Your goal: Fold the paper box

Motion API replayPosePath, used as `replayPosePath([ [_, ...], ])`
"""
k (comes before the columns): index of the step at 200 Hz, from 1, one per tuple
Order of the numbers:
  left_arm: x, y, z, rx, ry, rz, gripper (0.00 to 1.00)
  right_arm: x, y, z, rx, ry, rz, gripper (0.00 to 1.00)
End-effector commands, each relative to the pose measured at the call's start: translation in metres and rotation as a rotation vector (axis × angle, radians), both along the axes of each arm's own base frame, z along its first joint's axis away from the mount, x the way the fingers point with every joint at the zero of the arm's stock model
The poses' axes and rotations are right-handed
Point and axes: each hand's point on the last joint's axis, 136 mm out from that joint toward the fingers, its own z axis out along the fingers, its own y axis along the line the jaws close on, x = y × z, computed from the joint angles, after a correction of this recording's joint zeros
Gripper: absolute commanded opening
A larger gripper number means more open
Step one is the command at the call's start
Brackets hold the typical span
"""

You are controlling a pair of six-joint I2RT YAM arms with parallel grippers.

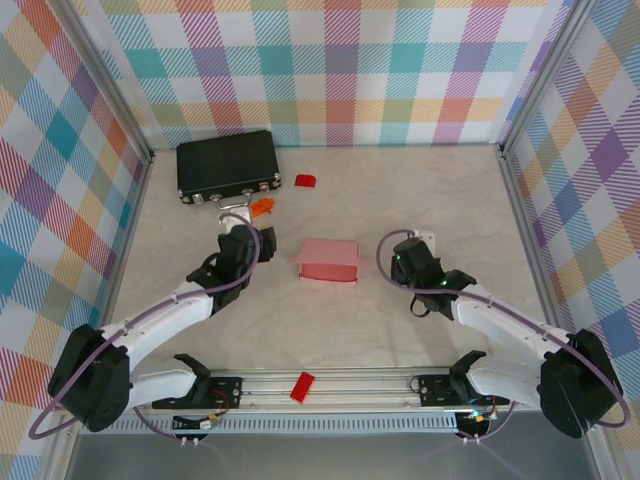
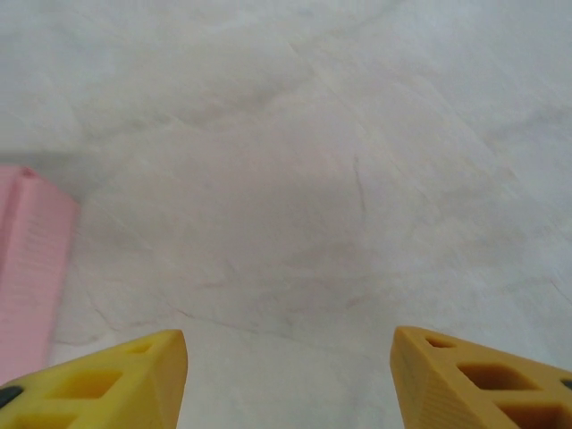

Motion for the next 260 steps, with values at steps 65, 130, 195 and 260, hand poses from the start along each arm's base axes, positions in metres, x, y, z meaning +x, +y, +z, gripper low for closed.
replayPosePath([
  [65, 0.021, -0.080, -0.017, -0.181, 0.216, -0.347, 0.76, 0.036, 0.109, 0.042, 0.270, 0.067, 0.406, 0.61],
  [130, 0.008, -0.093, -0.056, -0.218, 0.350, -0.405, 0.69, 0.036, 0.121, 0.007, 0.288, 0.180, 0.414, 0.57],
  [195, -0.004, -0.098, -0.087, -0.262, 0.437, -0.410, 0.60, 0.033, 0.118, -0.024, 0.262, 0.257, 0.388, 0.55],
  [260, -0.014, -0.101, -0.107, -0.289, 0.492, -0.409, 0.53, 0.032, 0.116, -0.041, 0.250, 0.296, 0.365, 0.53],
])
